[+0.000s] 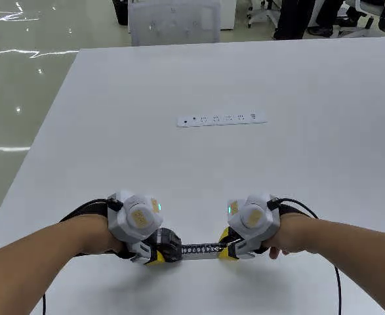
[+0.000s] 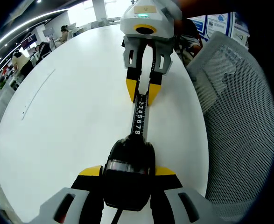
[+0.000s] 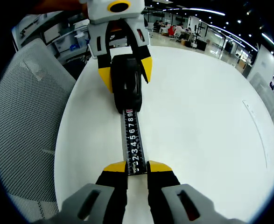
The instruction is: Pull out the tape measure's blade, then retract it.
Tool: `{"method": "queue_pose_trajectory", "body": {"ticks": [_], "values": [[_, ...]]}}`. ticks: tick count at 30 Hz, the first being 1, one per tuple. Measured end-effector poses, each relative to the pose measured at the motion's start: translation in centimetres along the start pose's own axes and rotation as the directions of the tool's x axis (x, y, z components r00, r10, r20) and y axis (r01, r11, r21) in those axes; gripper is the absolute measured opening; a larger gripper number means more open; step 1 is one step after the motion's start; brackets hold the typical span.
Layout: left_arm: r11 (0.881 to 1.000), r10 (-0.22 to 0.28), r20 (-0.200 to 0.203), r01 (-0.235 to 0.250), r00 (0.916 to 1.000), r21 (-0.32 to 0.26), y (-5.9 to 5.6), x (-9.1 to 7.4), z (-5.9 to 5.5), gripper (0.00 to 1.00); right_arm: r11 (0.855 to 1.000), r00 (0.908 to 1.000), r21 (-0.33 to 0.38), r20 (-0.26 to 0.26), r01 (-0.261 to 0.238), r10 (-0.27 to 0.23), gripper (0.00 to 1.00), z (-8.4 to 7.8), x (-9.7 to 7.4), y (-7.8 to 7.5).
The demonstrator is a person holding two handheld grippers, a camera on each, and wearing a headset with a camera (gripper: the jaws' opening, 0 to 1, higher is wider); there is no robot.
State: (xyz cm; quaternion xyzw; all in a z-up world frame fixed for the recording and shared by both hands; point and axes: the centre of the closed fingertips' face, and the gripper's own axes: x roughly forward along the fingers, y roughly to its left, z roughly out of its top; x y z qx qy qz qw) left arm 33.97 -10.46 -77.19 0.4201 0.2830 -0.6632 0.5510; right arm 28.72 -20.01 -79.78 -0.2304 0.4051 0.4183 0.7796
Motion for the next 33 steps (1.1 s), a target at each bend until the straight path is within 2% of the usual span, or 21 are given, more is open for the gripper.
{"method": "queue_pose_trajectory", "body": {"ticks": [33], "values": [[1.0, 0.0, -0.001, 0.0, 1.0, -0.008, 0.0, 0.0, -0.1, 0.36, 1.0, 0.9999, 0.015, -0.01, 0.004, -0.004, 0.14, -2.0, -1.5, -0.5]]}}
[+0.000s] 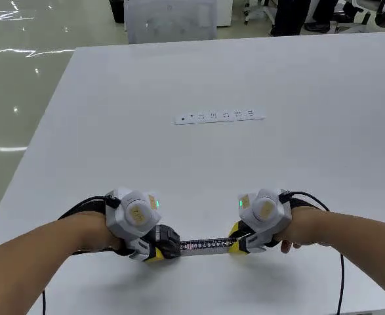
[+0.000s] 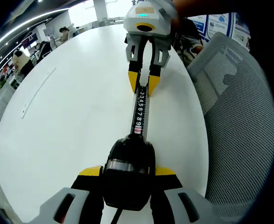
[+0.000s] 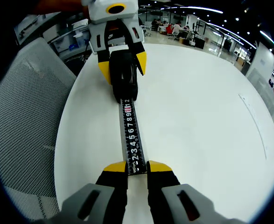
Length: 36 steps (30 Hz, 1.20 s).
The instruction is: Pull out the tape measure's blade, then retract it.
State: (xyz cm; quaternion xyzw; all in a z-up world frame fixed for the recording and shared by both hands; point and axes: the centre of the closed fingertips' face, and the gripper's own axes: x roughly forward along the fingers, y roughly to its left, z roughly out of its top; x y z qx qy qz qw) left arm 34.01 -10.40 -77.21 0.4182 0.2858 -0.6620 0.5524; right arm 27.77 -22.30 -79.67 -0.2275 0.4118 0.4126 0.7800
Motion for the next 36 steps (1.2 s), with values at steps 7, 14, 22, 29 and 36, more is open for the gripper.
{"method": "queue_pose_trajectory", "body": {"ticks": [7, 14, 22, 29, 36], "values": [[1.0, 0.004, 0.002, -0.004, 1.0, -0.004, 0.0, 0.0, 0.0, 0.36, 1.0, 1.0, 0.003, -0.005, 0.004, -0.004, 0.14, -0.4, -0.3, -0.1], [1.0, 0.006, 0.001, -0.006, 1.0, -0.005, 0.0, 0.0, 0.0, 0.36, 1.0, 1.0, 0.007, -0.002, 0.008, -0.008, 0.14, -0.8, -0.5, -0.2], [1.0, 0.006, 0.005, -0.006, 1.0, -0.007, 0.1, 0.0, -0.1, 0.36, 1.0, 1.0, 0.016, 0.002, 0.007, -0.007, 0.14, -1.4, -0.9, -0.3], [1.0, 0.006, 0.009, -0.006, 0.9999, -0.012, 0.1, 0.0, -0.1, 0.36, 1.0, 0.9999, 0.027, 0.01, 0.009, -0.009, 0.14, -1.6, -1.1, -0.3], [1.0, 0.006, 0.009, -0.006, 0.9999, -0.015, 0.1, 0.0, -0.1, 0.36, 0.999, 0.9999, 0.031, 0.012, 0.008, -0.009, 0.14, -1.9, -1.3, -0.3]]}}
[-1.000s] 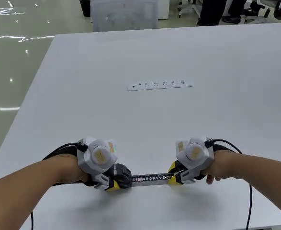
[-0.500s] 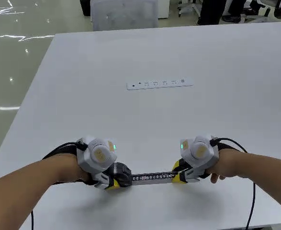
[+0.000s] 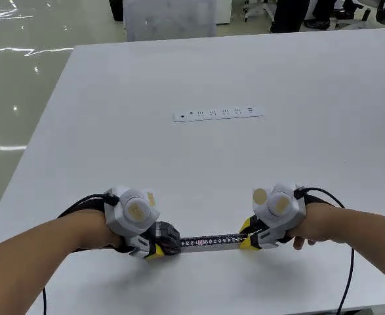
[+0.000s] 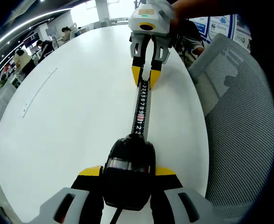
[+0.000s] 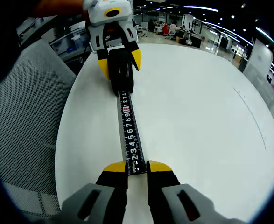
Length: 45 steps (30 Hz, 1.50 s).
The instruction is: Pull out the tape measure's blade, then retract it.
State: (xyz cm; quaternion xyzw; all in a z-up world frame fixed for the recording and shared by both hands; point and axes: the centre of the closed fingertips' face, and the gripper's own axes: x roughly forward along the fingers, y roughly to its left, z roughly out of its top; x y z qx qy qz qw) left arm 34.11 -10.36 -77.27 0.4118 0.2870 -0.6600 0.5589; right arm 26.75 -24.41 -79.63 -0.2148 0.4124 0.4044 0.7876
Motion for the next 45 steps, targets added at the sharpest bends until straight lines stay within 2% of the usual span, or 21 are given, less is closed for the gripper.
{"method": "queue_pose_trajectory", "body": {"ticks": [10, 14, 25, 45], "values": [[1.0, 0.002, 0.003, -0.002, 1.0, -0.001, 0.0, 0.0, 0.0, 0.36, 1.0, 1.0, 0.008, -0.001, 0.002, -0.002, 0.14, -0.5, -0.4, -0.1], [1.0, 0.005, 0.016, -0.004, 0.9999, -0.011, 0.0, 0.0, 0.0, 0.36, 1.0, 1.0, 0.015, -0.002, 0.004, -0.004, 0.14, -0.7, -0.5, -0.1], [1.0, 0.007, 0.011, -0.007, 0.9999, -0.005, 0.0, -0.1, 0.0, 0.36, 1.0, 1.0, 0.02, 0.0, 0.009, -0.009, 0.14, -1.1, -0.9, -0.1], [1.0, 0.006, 0.006, -0.006, 1.0, -0.008, 0.0, -0.1, -0.2, 0.36, 0.999, 0.9993, 0.036, -0.025, 0.027, -0.026, 0.14, -3.1, -2.2, -0.8]]}}
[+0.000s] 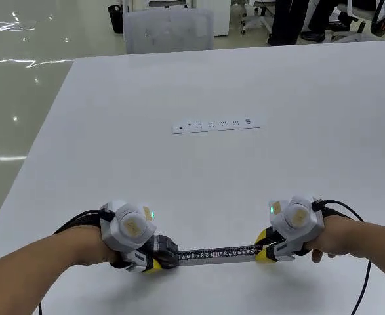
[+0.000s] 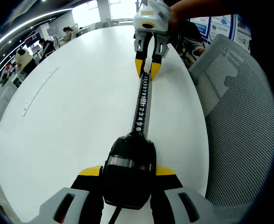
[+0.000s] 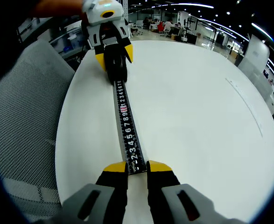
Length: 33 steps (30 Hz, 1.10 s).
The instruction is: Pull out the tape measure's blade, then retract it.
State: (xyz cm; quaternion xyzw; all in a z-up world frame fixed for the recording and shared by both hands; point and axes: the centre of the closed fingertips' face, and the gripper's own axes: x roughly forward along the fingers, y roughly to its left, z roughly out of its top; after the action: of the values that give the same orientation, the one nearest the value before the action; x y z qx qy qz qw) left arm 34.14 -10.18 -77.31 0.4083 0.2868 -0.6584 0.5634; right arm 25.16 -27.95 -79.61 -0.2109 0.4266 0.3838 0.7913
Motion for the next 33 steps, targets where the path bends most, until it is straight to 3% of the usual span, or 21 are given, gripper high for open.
{"method": "queue_pose_trajectory", "body": {"ticks": [28, 30, 31, 32, 33], "values": [[1.0, 0.003, -0.009, -0.003, 1.0, -0.02, -0.1, -0.1, -0.7, 0.35, 1.0, 0.9994, 0.026, -0.034, 0.009, -0.009, 0.14, -2.9, -2.0, -0.8], [1.0, 0.001, -0.024, -0.002, 0.9997, -0.026, -0.2, -0.1, -1.1, 0.35, 1.0, 0.9994, 0.028, -0.034, 0.011, -0.01, 0.14, -3.0, -2.1, -0.9], [0.999, 0.005, -0.061, -0.003, 0.9981, 0.034, -0.2, -0.1, -2.0, 0.34, 0.999, 0.9994, 0.029, -0.033, 0.013, -0.012, 0.14, -3.1, -2.2, -0.9], [1.0, -0.001, -0.048, 0.001, 0.9988, 0.004, -0.6, 0.0, -2.0, 0.34, 0.999, 0.9993, 0.029, -0.034, 0.013, -0.012, 0.14, -3.1, -2.2, -0.9], [1.0, 0.022, -0.026, -0.022, 0.9994, 0.013, -0.3, 0.0, -1.8, 0.34, 1.0, 0.9994, 0.029, -0.034, 0.013, -0.012, 0.14, -3.1, -2.2, -0.9]]}}
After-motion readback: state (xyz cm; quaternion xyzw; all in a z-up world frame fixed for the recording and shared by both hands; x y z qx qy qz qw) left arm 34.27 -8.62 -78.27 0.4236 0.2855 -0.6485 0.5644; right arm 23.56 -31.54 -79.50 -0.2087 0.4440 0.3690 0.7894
